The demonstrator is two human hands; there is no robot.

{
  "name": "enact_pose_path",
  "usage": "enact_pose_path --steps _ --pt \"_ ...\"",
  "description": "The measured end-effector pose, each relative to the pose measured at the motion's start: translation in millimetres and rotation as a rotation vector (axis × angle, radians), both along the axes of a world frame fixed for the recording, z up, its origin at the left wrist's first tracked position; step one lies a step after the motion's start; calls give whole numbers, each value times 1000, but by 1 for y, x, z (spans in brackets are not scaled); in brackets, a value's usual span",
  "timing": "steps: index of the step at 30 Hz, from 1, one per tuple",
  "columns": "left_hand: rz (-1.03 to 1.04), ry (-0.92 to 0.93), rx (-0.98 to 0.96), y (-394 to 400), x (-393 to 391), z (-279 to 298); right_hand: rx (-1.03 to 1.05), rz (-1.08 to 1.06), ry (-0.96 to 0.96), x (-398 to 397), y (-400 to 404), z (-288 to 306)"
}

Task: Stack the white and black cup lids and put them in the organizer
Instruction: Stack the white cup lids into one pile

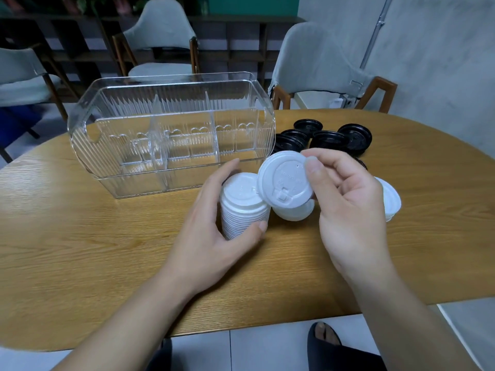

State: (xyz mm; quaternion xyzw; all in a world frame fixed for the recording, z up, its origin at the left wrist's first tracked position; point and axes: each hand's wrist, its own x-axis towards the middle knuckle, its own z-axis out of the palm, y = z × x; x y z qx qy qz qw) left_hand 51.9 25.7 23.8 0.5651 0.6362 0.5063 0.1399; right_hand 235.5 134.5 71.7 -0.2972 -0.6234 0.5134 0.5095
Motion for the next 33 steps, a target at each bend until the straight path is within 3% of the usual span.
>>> enact_pose_path --steps 8,18,22,28,33 --pt "-34 248 268 0 6 1 74 88 -87 -7 -13 1" --pt "181 46 296 -2 3 0 389 72 -367 -16 -33 0" --pt "217 62 307 -2 1 1 512 11 -417 -22 -36 -10" --pt "176 123 259 -1 2 2 408 -24 -397 -19 -27 -9" --pt "131 33 76 4 -6 -6 239 25 -361 -12 -8 -11"
